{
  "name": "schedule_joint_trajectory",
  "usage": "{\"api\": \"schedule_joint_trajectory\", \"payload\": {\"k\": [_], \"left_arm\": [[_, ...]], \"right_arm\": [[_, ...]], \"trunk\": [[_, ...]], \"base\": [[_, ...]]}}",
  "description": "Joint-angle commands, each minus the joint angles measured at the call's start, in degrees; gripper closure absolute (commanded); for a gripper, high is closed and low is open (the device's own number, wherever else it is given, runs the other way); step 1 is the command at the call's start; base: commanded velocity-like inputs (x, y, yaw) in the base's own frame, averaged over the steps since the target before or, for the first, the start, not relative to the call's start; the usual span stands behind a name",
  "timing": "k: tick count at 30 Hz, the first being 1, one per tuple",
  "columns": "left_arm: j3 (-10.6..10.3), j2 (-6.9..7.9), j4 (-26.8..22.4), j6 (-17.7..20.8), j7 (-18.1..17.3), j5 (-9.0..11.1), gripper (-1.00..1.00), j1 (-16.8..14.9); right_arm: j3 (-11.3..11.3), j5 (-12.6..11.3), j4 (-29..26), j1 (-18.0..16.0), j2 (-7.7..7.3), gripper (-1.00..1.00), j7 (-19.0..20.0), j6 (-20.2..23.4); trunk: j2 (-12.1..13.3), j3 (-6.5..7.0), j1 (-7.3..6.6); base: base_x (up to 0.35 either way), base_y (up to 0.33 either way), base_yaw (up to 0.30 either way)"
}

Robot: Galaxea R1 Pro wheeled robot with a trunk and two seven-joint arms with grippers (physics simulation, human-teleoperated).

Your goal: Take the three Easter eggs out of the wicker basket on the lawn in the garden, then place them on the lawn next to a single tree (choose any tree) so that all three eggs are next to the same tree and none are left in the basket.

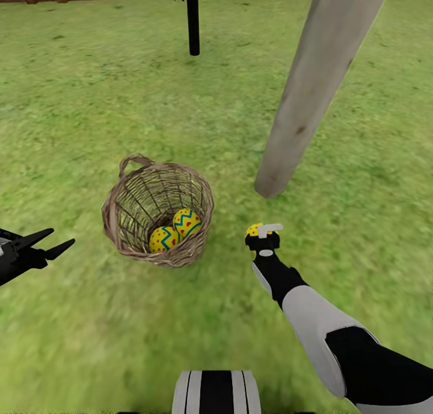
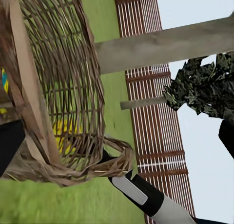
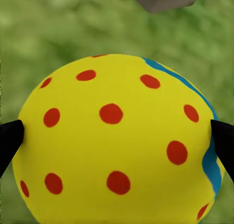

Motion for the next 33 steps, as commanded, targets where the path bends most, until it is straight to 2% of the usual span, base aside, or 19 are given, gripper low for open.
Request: {"api": "schedule_joint_trajectory", "payload": {"k": [1, 10, 15, 23, 33], "left_arm": [[0.0, 0.01, 0.0, 0.6, -0.2, 0.1, -1.0, 0.0], [0.0, 0.01, 0.0, 0.6, -0.2, 0.1, -1.0, 0.0], [0.0, 0.01, -0.1, 0.6, -1.7, 0.0, -1.0, 0.0], [0.0, 0.01, -0.3, 0.6, -1.8, 0.0, -1.0, 0.0], [0.0, 0.02, -0.3, 0.6, -1.8, 0.0, -1.0, 0.0]], "right_arm": [[0.2, 0.5, 0.0, 0.0, 0.01, 1.0, -0.3, 0.4], [0.3, 0.6, -0.1, 0.0, 0.08, 1.0, -0.4, 0.4], [0.3, 0.6, -0.8, 0.0, 0.03, 1.0, -0.4, 0.5], [0.3, 0.6, -0.8, 0.0, 0.03, 1.0, -0.4, 0.5], [0.3, 0.5, -0.8, 0.0, -0.05, 1.0, -0.4, 0.5]], "trunk": [[0.0, -0.26, 0.01], [-0.1, -1.15, 0.12], [-0.1, -1.59, 0.17], [-0.2, -3.14, 0.35], [-0.3, -4.25, 0.48]], "base": [[0.0, 0.0, 0.0], [0.0, 0.0, 0.0], [0.0, 0.0, 0.0], [0.0, 0.0, 0.0], [0.0, 0.0, 0.0]]}}
